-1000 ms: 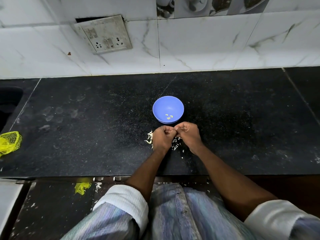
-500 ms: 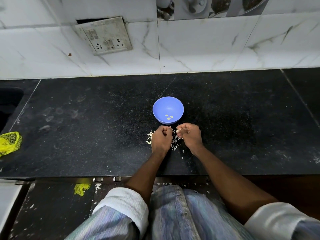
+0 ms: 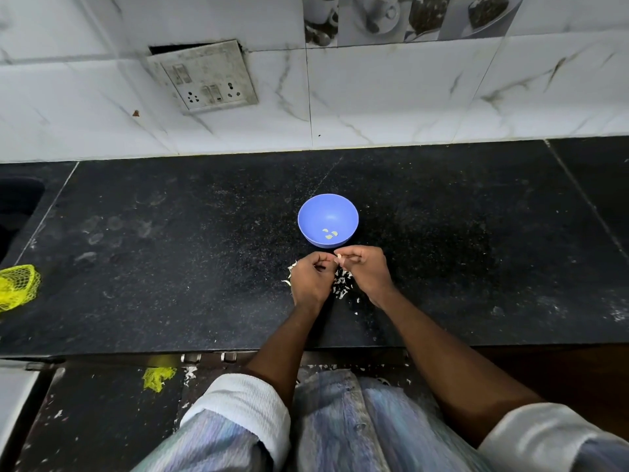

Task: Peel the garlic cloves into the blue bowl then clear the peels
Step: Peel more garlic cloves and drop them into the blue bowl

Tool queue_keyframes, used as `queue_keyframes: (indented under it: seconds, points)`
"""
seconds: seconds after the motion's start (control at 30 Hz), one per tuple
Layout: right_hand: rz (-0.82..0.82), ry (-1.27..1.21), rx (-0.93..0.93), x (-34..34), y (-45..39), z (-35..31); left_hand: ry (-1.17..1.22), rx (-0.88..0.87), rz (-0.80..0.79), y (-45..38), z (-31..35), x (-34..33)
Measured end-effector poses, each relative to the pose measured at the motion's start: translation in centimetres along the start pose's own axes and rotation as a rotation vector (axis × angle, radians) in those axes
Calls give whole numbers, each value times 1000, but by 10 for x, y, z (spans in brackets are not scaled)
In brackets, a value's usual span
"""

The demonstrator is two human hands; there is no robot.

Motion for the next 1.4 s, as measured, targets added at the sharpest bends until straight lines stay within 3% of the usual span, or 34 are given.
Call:
queue_keyframes:
  seconds: [0.27,0.6,0.83,1.0,1.4]
  points:
    - [52,77,62,4,1,-7,-50,-59,59,3,18,3]
    - [56,-6,-17,7,5,-4,-7,-154,89,1,31,4]
    - [47,-156,-82,1,3,0,48,-120,117,-2,21,2]
    - [64,-242,-128,4,4,-1,151,-32,47,-4,18,0]
    - [38,-283,-198,1,0,6,171,50,29,-8,8,-4]
Point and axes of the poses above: each hand's wrist, its own y-axis away from the middle knuckle, its own x-axis out of the back of the hand, z = x × y, the point moved 10 cm from there along -y, towards the middle knuckle, and after that the axes turned 1 degree about z, right-handed, at the moved point
